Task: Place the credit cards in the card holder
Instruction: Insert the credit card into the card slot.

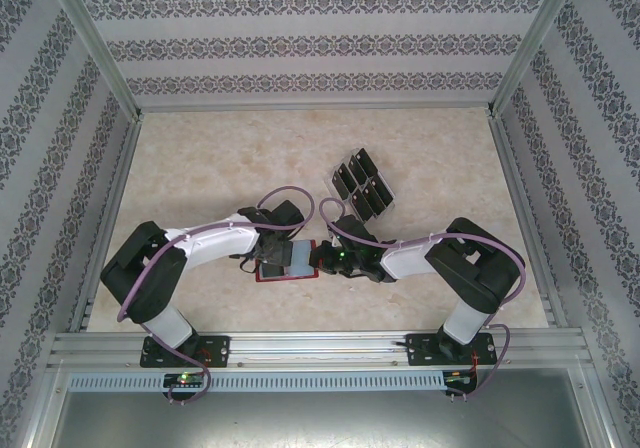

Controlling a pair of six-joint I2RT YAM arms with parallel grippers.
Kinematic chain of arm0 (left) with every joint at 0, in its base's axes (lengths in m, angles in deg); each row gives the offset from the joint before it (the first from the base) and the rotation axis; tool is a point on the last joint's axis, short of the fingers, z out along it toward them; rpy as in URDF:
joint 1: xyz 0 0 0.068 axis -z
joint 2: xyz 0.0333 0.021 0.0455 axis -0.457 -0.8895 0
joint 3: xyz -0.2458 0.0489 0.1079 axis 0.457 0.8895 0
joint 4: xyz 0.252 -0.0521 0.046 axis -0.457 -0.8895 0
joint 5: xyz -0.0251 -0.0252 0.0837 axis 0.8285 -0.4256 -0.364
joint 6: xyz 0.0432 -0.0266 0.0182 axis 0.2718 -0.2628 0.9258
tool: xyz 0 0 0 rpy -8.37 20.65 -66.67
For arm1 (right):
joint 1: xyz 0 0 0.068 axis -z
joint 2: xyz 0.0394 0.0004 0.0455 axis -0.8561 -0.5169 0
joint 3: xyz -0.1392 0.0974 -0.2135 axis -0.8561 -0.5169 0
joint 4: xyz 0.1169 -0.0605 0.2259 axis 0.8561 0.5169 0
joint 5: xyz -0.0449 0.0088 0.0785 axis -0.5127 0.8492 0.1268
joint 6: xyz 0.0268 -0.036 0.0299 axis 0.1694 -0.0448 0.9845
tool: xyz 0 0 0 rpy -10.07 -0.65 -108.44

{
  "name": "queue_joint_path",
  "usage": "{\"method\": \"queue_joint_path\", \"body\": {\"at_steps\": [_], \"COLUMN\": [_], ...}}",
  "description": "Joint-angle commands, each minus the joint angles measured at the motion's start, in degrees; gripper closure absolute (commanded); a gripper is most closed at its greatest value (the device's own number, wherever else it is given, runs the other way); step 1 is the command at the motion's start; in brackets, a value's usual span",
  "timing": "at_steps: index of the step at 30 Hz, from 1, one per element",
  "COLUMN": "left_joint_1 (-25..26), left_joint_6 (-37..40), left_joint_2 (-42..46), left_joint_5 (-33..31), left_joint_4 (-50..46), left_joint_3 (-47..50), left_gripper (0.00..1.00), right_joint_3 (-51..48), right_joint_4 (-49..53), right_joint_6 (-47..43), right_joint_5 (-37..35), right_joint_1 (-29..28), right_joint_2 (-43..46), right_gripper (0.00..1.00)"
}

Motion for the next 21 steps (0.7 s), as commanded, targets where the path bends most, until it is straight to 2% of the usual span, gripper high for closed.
{"method": "queue_joint_path", "body": {"at_steps": [1, 9, 16, 21], "left_joint_1": [-0.7, -3.7, -10.8, -11.9], "left_joint_6": [0.5, -0.8, -2.5, -3.2], "left_joint_2": [1.8, 9.6, 16.2, 17.5], "left_joint_5": [-1.6, 1.0, 11.5, 13.7], "left_joint_4": [-4.5, -2.7, 4.2, 8.1], "left_joint_3": [0.1, -0.9, 8.9, 14.4], "left_gripper": [0.00, 0.00, 0.00, 0.00], "right_joint_3": [-0.7, 2.9, 9.4, 14.1], "right_joint_4": [2.7, 9.3, 26.1, 33.3], "right_joint_6": [-0.5, -3.6, -10.5, -14.0], "right_joint_5": [-1.4, 0.2, -3.4, -5.2], "right_joint_1": [0.9, 1.1, 1.0, 0.3], "right_joint_2": [-1.3, 3.8, 9.3, 8.3], "right_gripper": [1.00, 1.00, 0.73, 0.67]}}
